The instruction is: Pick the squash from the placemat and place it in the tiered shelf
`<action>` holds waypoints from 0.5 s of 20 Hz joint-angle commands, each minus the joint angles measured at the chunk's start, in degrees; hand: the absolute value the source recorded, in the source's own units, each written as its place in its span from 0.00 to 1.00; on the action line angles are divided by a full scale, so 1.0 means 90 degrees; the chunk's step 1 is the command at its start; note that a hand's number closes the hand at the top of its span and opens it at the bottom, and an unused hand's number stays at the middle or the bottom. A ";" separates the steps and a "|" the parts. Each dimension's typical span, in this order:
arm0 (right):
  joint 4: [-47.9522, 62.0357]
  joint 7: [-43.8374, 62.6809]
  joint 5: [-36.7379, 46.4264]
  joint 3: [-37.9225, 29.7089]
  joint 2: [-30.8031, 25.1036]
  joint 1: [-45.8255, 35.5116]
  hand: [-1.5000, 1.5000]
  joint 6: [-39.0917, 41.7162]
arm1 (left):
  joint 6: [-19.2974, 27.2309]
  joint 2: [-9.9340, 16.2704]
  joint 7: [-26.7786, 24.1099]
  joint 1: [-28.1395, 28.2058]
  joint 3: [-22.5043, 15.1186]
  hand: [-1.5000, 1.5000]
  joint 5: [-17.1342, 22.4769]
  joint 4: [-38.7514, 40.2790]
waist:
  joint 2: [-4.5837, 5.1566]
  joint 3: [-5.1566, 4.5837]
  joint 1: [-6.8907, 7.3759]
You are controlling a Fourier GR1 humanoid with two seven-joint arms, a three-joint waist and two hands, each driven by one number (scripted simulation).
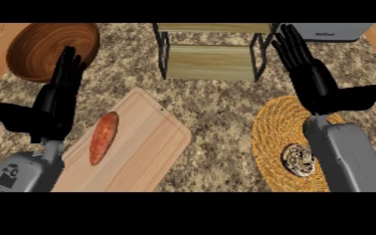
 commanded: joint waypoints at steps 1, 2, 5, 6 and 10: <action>-0.0244 -0.0075 0.0325 -0.0284 -0.0282 0.0474 1.00 -0.0389 | -0.0019 0.0070 0.0262 0.0430 0.0045 0.50 0.0026 -0.0055 | -0.0069 -0.0040 -0.0247; -0.0387 -0.0049 0.0443 -0.0702 -0.0648 0.0718 1.00 -0.0771 | -0.0004 0.0107 0.0492 0.0482 0.0073 0.50 0.0159 0.0300 | -0.0097 -0.0046 -0.0475; -0.0152 -0.0252 0.0906 -0.1846 -0.1512 0.1328 1.00 -0.1634 | -0.0095 0.0191 0.0699 0.1304 0.0142 0.50 0.0405 0.0835 | -0.0084 -0.0070 -0.0913; -0.0105 -0.0193 0.0988 -0.2244 -0.1819 0.1486 1.00 -0.1881 | -0.0019 0.0143 0.0882 0.1521 0.0046 0.50 0.0413 0.0959 | -0.0105 -0.0074 -0.1137; 0.0965 0.0730 0.1216 -0.2690 -0.1726 0.2781 1.00 -0.2678 | -0.0436 0.0032 0.1035 0.1548 -0.0047 0.50 0.0721 0.1078 | -0.0028 -0.0052 -0.0917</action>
